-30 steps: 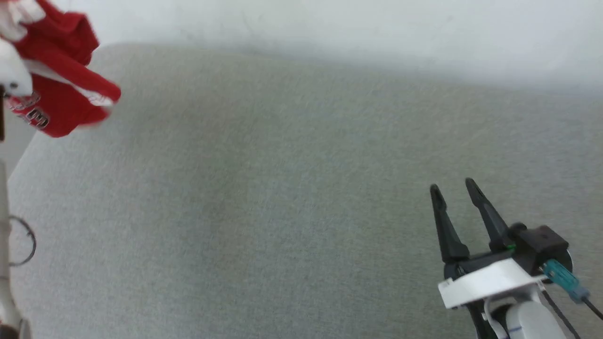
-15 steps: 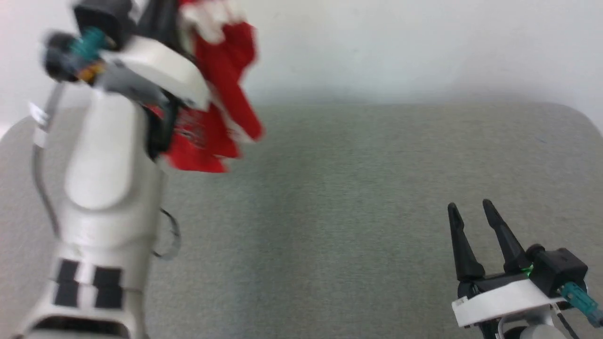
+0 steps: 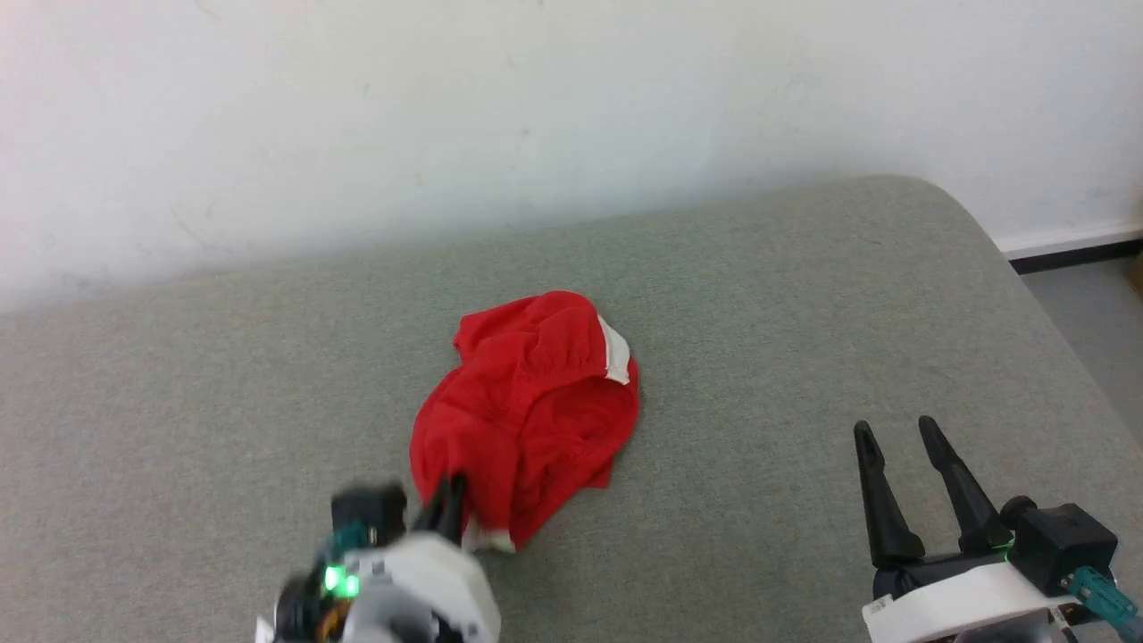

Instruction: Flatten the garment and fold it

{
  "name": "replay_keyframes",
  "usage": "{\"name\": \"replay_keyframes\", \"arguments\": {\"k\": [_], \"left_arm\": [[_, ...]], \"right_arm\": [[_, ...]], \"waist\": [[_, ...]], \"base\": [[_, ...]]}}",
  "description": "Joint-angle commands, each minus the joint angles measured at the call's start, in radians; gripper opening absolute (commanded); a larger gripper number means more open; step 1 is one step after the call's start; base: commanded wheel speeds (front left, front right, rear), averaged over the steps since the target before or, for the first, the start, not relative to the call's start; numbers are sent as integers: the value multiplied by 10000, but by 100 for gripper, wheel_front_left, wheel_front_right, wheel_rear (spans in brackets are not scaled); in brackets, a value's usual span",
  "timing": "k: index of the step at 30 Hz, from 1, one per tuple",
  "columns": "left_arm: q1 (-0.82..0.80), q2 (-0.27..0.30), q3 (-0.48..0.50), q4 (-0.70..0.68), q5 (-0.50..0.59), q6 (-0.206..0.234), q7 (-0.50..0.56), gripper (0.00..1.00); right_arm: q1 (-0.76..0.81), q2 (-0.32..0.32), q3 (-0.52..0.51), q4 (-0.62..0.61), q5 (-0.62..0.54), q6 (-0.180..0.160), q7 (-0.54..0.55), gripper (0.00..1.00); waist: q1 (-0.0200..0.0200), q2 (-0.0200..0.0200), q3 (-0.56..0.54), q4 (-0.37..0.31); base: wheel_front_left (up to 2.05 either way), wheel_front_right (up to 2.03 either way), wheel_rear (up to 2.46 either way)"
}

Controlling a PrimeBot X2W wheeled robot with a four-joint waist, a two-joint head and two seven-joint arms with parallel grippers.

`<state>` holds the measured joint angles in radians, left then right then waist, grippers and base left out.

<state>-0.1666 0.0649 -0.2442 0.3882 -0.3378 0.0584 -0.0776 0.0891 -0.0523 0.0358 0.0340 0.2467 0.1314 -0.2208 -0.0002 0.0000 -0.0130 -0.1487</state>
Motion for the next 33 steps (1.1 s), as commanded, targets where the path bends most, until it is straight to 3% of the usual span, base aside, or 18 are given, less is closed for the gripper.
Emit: {"name": "replay_keyframes", "arguments": {"k": [1,2,3,4,11,17,33], "left_arm": [[556,-40,-35,43,-151,172,-8,0],[857,-47,-84,61,-151,249,-56,15],[1101,-55,-135,62,-163,302,-112,45],[1277,-63,-204,35,-153,341,-186,100],[1374,-70,-704,-984,363,319,-1452,100],[1176,110,-658,-2197,902,391,-1796,100],[1906,1256,884,-2839,687,906,-1835,100]], "right_arm": [[110,20,-10,-81,23,-7,27,100],[125,20,-5,-106,9,-7,46,100],[143,20,-12,-131,-11,-7,64,100],[158,20,-36,-163,-23,-7,79,100],[231,20,-205,-432,-123,-7,270,100],[354,20,-313,-717,-194,-7,482,100],[574,20,-325,-1070,-282,-7,992,100]], "waist": [[2,0,24,-127],[2,0,47,-116],[2,0,61,-85],[2,0,86,-38],[2,0,49,367],[2,0,21,717],[2,0,-107,1040]], "base": [[0,0,0],[0,0,0],[0,0,0],[0,0,0],[0,0,0],[0,0,0],[0,0,0]]}}
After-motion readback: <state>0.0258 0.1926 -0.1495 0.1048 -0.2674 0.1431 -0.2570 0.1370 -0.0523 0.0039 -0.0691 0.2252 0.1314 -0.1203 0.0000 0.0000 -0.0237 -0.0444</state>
